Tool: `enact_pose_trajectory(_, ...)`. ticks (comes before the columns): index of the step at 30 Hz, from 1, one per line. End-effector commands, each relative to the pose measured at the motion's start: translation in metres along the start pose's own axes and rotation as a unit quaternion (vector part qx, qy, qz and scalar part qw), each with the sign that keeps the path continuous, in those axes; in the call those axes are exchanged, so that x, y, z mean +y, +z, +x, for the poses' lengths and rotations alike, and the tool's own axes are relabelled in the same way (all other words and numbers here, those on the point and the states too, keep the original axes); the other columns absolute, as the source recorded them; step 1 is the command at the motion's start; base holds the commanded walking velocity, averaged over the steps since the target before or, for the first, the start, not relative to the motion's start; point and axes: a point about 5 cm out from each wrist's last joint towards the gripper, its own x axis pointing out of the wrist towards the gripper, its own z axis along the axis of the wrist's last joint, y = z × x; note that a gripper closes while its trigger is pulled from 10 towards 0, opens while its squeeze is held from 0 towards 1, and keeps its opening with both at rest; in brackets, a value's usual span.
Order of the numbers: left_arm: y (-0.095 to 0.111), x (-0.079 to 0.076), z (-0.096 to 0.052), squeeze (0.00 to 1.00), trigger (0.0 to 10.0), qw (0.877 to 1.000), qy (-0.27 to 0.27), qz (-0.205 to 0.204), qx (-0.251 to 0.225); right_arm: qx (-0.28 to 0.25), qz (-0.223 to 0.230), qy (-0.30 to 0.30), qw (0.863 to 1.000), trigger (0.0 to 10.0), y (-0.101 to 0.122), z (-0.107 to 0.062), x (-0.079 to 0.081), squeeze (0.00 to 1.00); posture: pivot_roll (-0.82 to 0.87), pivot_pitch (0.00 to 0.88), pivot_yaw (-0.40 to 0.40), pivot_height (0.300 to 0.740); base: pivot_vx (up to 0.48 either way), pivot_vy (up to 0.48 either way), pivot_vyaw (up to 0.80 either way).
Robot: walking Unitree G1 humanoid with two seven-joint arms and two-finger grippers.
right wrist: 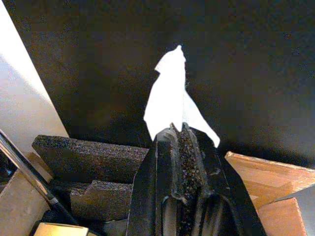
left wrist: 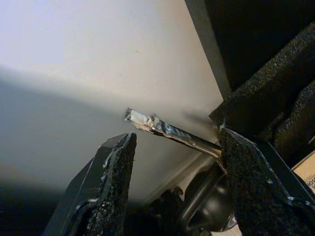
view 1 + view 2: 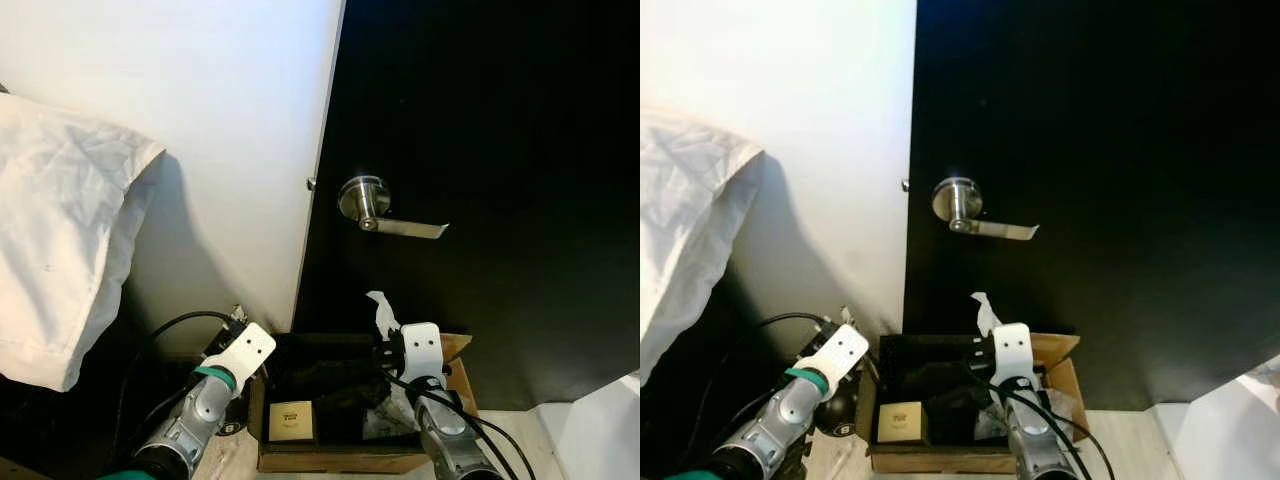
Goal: Clean up the room
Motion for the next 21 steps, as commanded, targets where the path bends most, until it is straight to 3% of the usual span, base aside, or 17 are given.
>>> enact_pose_trajectory(1, -0.002, -0.008, -0.002, 0.00, 10.0, 1.000, -0.018, 0.008, 0.002, 0.012, 0.000, -0.003, 1.000, 10.0, -0.005, -0.002, -0.003, 0.00, 0.04, 0.000, -0.012, 0.740, 0.000, 0.000, 0.00)
enact_pose_trajectory(6, 0.000, -0.013, -0.003, 0.00, 10.0, 0.999, -0.024, -0.020, -0.006, 0.016, 0.000, -0.011, 1.000, 10.0, -0.006, -0.003, -0.007, 0.00, 0.04, 0.000, -0.015, 0.740, 0.000, 0.000, 0.00)
enact_pose_trajectory(11, 0.002, -0.004, 0.002, 0.00, 10.0, 0.994, 0.012, -0.104, 0.019, 0.019, 0.011, -0.027, 0.999, 10.0, -0.006, -0.002, -0.015, 0.00, 0.03, 0.000, -0.013, 0.740, 0.000, 0.000, 0.00)
enact_pose_trajectory(17, 0.000, 0.000, 0.003, 0.00, 10.0, 0.997, 0.005, -0.075, 0.022, 0.012, 0.019, -0.028, 0.999, 10.0, -0.003, -0.001, -0.016, 0.00, 0.03, 0.000, -0.012, 0.740, 0.000, 0.000, 0.00)
enact_pose_trajectory(18, -0.001, -0.001, 0.003, 0.04, 10.0, 0.998, -0.001, -0.064, 0.023, 0.009, 0.033, -0.019, 0.999, 10.0, -0.002, 0.000, -0.015, 1.00, 0.03, 0.000, -0.012, 0.740, 0.000, 0.000, 0.00)
enact_pose_trajectory(21, -0.002, -0.002, 0.002, 0.00, 10.0, 0.998, -0.009, -0.056, 0.023, 0.009, 0.082, 0.031, 0.996, 10.0, 0.000, 0.002, -0.007, 1.00, 0.03, 0.000, -0.010, 0.740, 0.000, 0.000, 0.00)
